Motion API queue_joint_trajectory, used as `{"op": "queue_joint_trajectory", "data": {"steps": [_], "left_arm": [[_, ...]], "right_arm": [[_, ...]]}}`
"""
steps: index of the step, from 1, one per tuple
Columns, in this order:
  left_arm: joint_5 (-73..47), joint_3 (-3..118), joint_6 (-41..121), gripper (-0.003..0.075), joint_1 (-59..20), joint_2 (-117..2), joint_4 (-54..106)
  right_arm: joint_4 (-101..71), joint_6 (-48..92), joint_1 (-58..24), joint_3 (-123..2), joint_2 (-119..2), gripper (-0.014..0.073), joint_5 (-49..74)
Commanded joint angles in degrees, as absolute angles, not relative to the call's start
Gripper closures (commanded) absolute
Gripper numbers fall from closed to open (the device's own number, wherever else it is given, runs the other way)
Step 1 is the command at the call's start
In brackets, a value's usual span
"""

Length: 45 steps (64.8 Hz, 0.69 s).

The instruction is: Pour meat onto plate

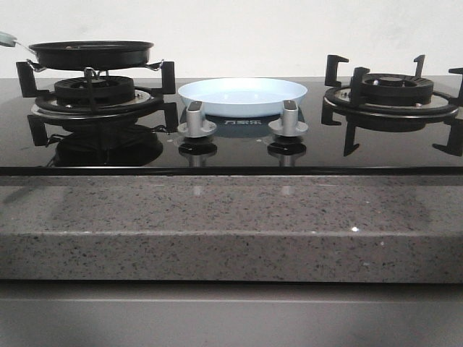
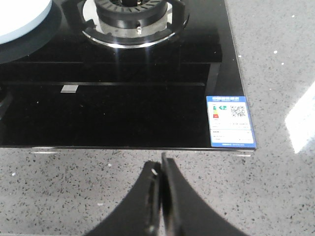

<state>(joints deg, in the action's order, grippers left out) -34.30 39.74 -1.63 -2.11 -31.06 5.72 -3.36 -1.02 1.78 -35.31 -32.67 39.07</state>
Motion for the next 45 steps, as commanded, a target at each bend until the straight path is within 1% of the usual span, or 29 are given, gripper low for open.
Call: {"op": "queue_joint_trajectory", "data": {"steps": [1,3,4,5,6,9,12,13,16,27,35,45], "left_arm": [[-30.33,41.78,-1.58,0.0634,-2.27,-32.14,5.66],[-30.33,41.78,-1.58,0.0586,-2.27,-32.28,5.63],[-30.33,41.78,-1.58,0.0559,-2.27,-32.28,5.52],[-30.33,41.78,-1.58,0.0516,-2.27,-32.38,5.52],[-30.33,41.78,-1.58,0.0471,-2.27,-32.51,5.52],[-30.33,41.78,-1.58,0.0371,-2.27,-32.60,5.52],[-30.33,41.78,-1.58,0.0301,-2.27,-32.73,5.52],[-30.33,41.78,-1.58,0.0274,-2.27,-32.73,5.52],[-30.33,41.78,-1.58,0.0235,-2.27,-32.86,5.52],[-30.33,41.78,-1.58,0.0228,-2.69,-32.86,5.52],[-30.33,41.78,-1.58,0.0228,-4.83,-32.86,5.09],[-30.33,41.78,-1.58,0.0228,-8.25,-32.86,3.40]], "right_arm": [[-3.31,-0.83,2.12,-37.31,-33.41,0.0423,35.59],[-3.45,-0.83,2.06,-37.31,-33.49,0.0359,35.59],[-3.45,-0.83,2.06,-37.31,-33.49,0.0310,35.59],[-3.45,-0.83,1.91,-37.31,-33.49,0.0261,35.59],[-3.45,-0.83,1.73,-37.31,-33.49,0.0230,35.59],[-3.45,-0.83,1.11,-37.31,-33.49,0.0121,35.64],[-3.45,-0.83,0.29,-37.31,-33.49,0.0063,35.77],[-3.45,-0.83,0.00,-37.31,-33.49,0.0055,35.78],[-3.45,-0.71,-1.21,-37.31,-33.55,0.0052,35.82],[-6.34,2.03,-7.10,-39.87,-35.91,0.0085,36.62],[-9.63,3.01,-11.81,-45.61,-42.70,0.0099,37.65],[-9.75,3.01,-15.05,-53.02,-52.71,0.0099,38.24]]}}
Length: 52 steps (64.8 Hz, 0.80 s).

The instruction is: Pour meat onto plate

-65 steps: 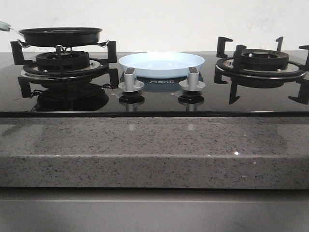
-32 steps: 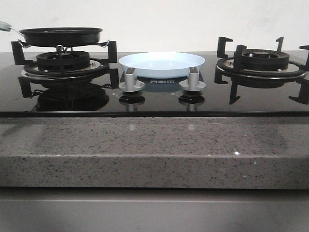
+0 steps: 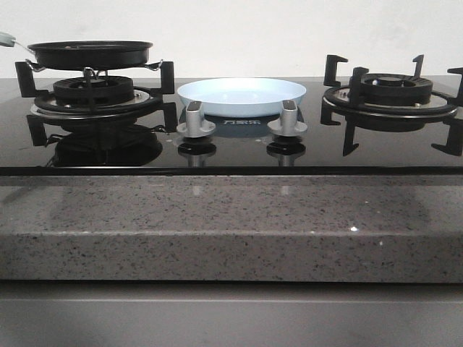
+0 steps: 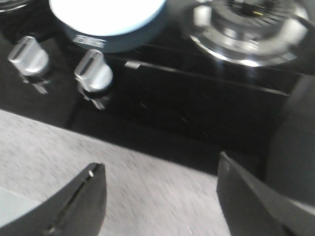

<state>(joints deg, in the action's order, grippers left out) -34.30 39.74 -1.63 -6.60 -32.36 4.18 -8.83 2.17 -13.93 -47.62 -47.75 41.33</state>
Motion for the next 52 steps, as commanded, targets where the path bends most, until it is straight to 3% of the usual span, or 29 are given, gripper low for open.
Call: {"op": "queue_joint_trajectory", "data": {"steps": [1,52], "left_arm": [[-30.33,41.78,-1.58,0.0228,-8.51,-32.86,3.43],[-30.66,41.78,-1.58,0.0228,-9.69,-32.86,3.37]], "right_arm": [[-9.75,3.01,-15.18,-53.74,-53.68,0.0099,38.33],[-9.90,3.63,-15.33,-101.60,-101.68,0.0131,51.51]]}}
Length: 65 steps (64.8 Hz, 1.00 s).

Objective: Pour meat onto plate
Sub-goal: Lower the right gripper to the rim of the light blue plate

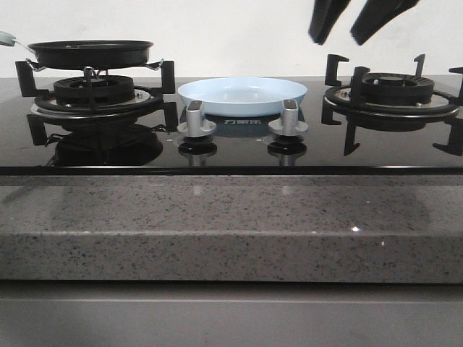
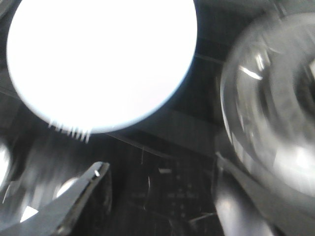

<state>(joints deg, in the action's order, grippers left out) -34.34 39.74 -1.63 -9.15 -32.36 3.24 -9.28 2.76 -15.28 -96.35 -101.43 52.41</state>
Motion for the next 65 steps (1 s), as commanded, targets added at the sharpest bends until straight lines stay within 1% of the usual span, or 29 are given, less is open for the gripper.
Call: {"op": "queue_joint_trajectory", "data": {"steps": [1,15,34,52,57,65], "left_arm": [[-30.66,41.78,-1.58,0.0228,-9.69,-32.86,3.37],[-30.66,41.78,-1.58,0.0228,-9.69,-32.86,3.37],[-30.66,41.78,-1.58,0.0228,-9.69,-32.86,3.37],[-30.66,41.78,-1.58,0.0228,-9.69,-32.86,3.37],[-30.66,41.78,-1.58,0.0228,-9.69,-32.86,3.37],[-30.66,41.78,-1.58,0.0228,-9.69,-32.86,3.37]], "right_arm": [[-9.90,3.63,-15.33,-102.58,-102.51,0.0131,51.67],[-9.85,3.63,-15.21,-110.93,-110.02,0.0131,53.06],[-9.85,4.33,-13.99,-119.31,-118.12,0.0131,55.81],[-9.85,5.61,-13.85,-121.92,-121.72,0.0134,57.74],[-9.85,5.64,-13.85,-121.92,-122.28,0.0170,57.94],[-9.89,5.64,-13.85,-121.92,-122.88,0.0273,58.63]]}}
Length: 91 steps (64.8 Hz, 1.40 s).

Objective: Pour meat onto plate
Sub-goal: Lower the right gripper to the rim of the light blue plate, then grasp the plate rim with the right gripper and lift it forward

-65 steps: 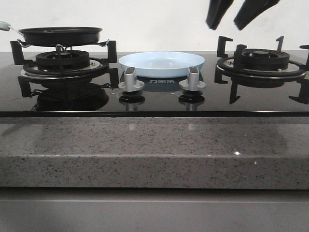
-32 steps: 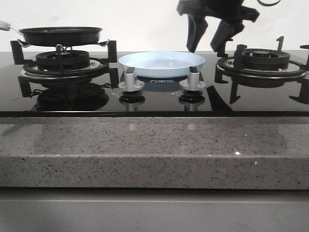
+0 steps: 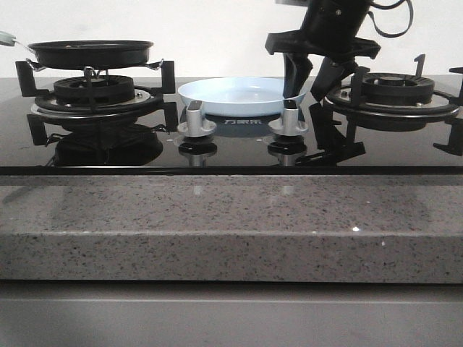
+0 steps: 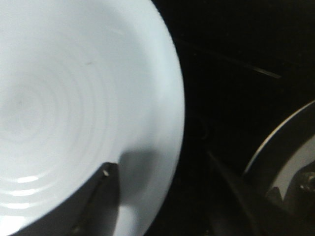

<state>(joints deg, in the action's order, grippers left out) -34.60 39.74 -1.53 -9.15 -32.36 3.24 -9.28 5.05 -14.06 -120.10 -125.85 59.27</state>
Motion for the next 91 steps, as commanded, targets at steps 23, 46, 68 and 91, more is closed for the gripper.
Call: {"op": "queue_joint_trajectory", "data": {"steps": [23,46,68,91], "left_arm": [[-31.50,41.78,-1.58,0.0228,-9.69,-32.86,3.37],[-31.76,41.78,-1.58,0.0228,-9.69,-32.86,3.37],[-31.43,41.78,-1.58,0.0228,-9.69,-32.86,3.37],[-30.23,41.78,-1.58,0.0228,-9.69,-32.86,3.37]], "right_arm": [[-9.89,5.64,-13.83,-121.92,-122.86,0.0652,58.89],[-10.02,2.72,-13.83,-121.92,-119.23,0.0654,56.70],[-15.84,4.04,-13.83,-109.17,-105.38,0.0654,50.80],[-26.54,13.34,-13.88,-83.19,-89.03,0.0654,41.78]]}}
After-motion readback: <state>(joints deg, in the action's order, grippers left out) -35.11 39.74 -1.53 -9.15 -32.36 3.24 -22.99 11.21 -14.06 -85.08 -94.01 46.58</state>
